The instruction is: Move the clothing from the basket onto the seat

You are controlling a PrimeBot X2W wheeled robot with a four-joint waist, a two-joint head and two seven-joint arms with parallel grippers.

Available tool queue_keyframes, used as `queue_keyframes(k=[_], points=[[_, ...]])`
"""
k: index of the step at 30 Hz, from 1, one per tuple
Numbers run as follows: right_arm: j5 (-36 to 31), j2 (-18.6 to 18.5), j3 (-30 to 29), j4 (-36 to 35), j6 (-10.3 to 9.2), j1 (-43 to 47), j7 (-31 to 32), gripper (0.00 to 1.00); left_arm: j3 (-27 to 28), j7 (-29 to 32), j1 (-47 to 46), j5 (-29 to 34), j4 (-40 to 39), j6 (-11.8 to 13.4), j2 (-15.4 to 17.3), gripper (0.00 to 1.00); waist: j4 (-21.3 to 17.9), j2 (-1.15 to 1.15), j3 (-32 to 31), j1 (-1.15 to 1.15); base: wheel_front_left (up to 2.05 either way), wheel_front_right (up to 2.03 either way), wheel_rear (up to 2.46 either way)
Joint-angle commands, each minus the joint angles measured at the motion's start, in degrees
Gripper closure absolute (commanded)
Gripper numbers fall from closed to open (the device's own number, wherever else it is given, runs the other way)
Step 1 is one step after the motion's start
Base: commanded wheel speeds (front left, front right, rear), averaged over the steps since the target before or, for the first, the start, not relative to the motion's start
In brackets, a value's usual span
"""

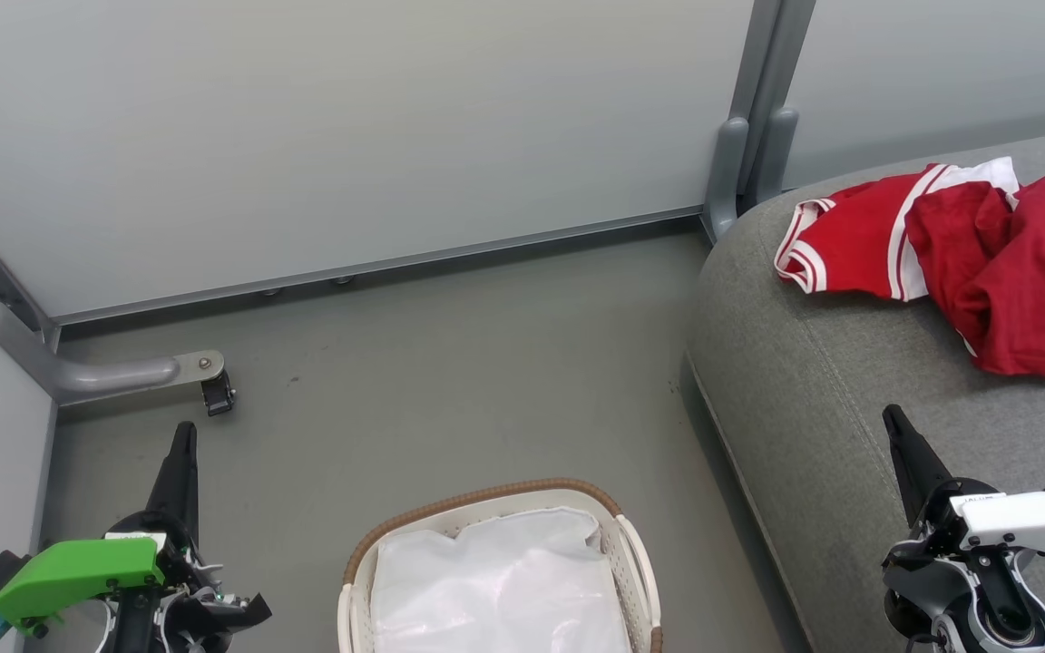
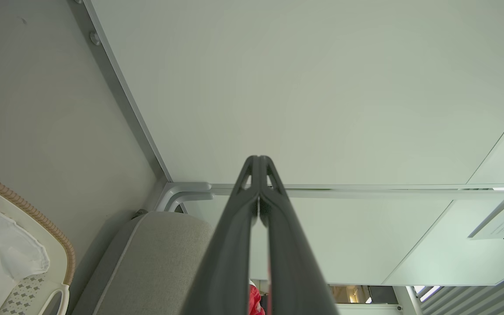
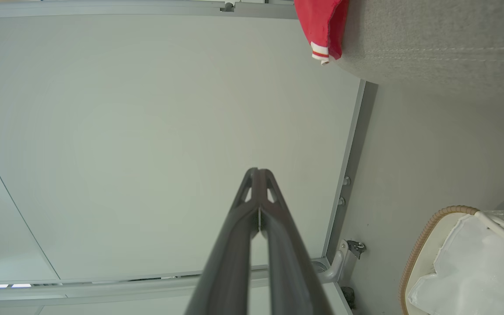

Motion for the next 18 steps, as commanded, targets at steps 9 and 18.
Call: queue_keyframes(k=[9, 18], points=[[0.22, -0.32, -0.09, -0.19, 0.00, 0.62, 0.06, 1.00, 0.16, 0.22, -0.63, 0.23, -0.11, -0.27, 0.13, 1.00, 0.00, 0.00, 0.00, 0.00, 0.00, 0.00, 0.00], [0.23, -0.32, -0.09, -0.19, 0.00, 0.62, 0.06, 1.00, 0.15, 0.22, -0.63, 0.24, -0.11, -0.27, 0.13, 1.00, 0.00, 0.00, 0.00, 0.00, 0.00, 0.00, 0.00]])
